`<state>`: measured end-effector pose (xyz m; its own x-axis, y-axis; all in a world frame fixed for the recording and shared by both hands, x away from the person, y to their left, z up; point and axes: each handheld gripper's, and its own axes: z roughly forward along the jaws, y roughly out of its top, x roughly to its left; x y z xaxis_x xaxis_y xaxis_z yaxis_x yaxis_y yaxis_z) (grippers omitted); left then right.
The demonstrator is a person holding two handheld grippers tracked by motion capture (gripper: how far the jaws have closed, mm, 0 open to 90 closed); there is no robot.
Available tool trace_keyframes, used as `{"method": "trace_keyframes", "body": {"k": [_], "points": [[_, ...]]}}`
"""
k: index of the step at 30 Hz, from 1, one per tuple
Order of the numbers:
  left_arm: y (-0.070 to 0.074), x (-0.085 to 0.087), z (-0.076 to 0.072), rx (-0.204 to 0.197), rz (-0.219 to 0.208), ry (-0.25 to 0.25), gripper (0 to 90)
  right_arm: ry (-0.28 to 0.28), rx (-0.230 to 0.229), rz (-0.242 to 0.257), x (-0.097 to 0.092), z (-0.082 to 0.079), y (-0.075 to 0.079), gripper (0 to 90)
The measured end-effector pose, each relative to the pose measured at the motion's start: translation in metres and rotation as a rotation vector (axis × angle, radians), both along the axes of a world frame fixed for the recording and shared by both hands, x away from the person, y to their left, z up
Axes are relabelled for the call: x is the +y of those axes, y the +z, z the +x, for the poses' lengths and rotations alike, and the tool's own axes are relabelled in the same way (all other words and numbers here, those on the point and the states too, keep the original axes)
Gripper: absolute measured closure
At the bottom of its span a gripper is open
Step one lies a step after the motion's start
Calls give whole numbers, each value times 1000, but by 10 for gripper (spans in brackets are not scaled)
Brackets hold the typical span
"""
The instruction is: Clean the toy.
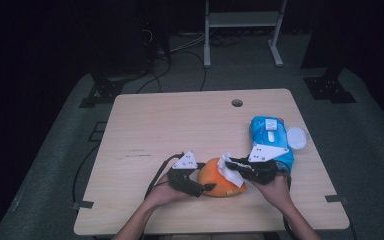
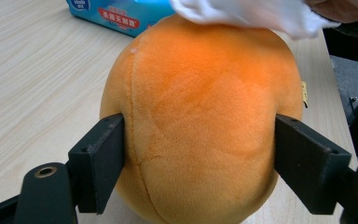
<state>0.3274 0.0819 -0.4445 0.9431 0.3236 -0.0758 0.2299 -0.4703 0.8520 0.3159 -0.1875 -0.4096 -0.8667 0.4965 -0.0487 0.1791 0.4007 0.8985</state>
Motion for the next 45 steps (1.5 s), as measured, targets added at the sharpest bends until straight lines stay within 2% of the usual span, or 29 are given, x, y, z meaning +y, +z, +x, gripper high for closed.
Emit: {"method": "trace_keyframes", "body": {"k": [5, 9, 10, 11, 12, 13, 14, 15, 18, 19, 20, 21, 22, 23, 24, 27, 28, 29, 32, 36, 38, 41, 44, 45], "points": [[0, 0, -1, -6, 2, -4, 213, -46, 31, -9, -17, -1, -6, 820], [2, -3, -2, -23, 16, -5, 224, -48, 24, -12, -18, -7, -5, 823], [3, -4, -2, -24, 16, 1, 225, -24, 13, -5, -13, -11, -2, 823], [3, -4, -2, -24, 16, 1, 226, -24, 13, -5, -13, -11, -2, 823], [4, -6, -3, -24, 12, 7, 226, 8, 9, 8, -5, -13, 2, 822], [4, -6, -3, -24, 12, 7, 226, 8, 9, 8, -5, -13, 2, 822], [4, -6, -4, -29, 16, 5, 225, 34, -13, -7, 5, -14, 4, 822], [4, -6, -4, -27, 18, 6, 220, 36, -18, -16, 8, -14, 4, 822], [4, -4, -2, -11, 2, 14, 145, 37, -22, -23, 8, -12, 3, 823], [4, -4, -1, 0, -6, 25, 145, 34, -13, -17, 6, -10, 2, 822], [3, -3, 2, 26, -16, 43, 74, 22, 8, -2, -1, -8, 0, 822], [3, -3, 2, 26, -16, 43, 64, 17, 12, 2, -3, -7, 0, 822], [1, -3, 6, 68, -35, 48, 61, 12, 16, 8, -6, -7, -1, 822], [-1, -3, 7, 89, -42, 37, 68, 8, 20, 9, -8, -7, -1, 822], [-1, -3, 7, 96, -52, 32, 111, 5, 16, 8, -10, -6, -2, 822], [2, -5, 5, 78, -40, 32, 251, -2, 14, 1, -9, -9, -1, 823], [6, -6, 3, 52, -32, 35, 251, -2, 14, 1, -9, -9, -1, 823], [12, -6, 1, 25, -37, 37, 312, 0, -7, -3, -5, -12, 3, 823], [22, -9, -3, -19, -41, 30, 336, 27, -24, 19, 2, -15, 10, 823], [27, -6, -4, -39, -39, 24, 361, 60, -46, 30, 13, -16, 17, 823], [26, -2, -2, -34, -33, 27, 361, 63, -47, 22, 13, -15, 17, 823], [19, -2, 0, -33, -35, 32, 259, 57, -22, -6, 10, -10, 8, 823], [17, -2, 3, 2, -51, 55, 122, 47, -10, -4, 4, -9, 3, 824], [15, -1, 5, 22, -57, 62, 102, 44, -8, -2, 2, -9, 3, 824]]}}
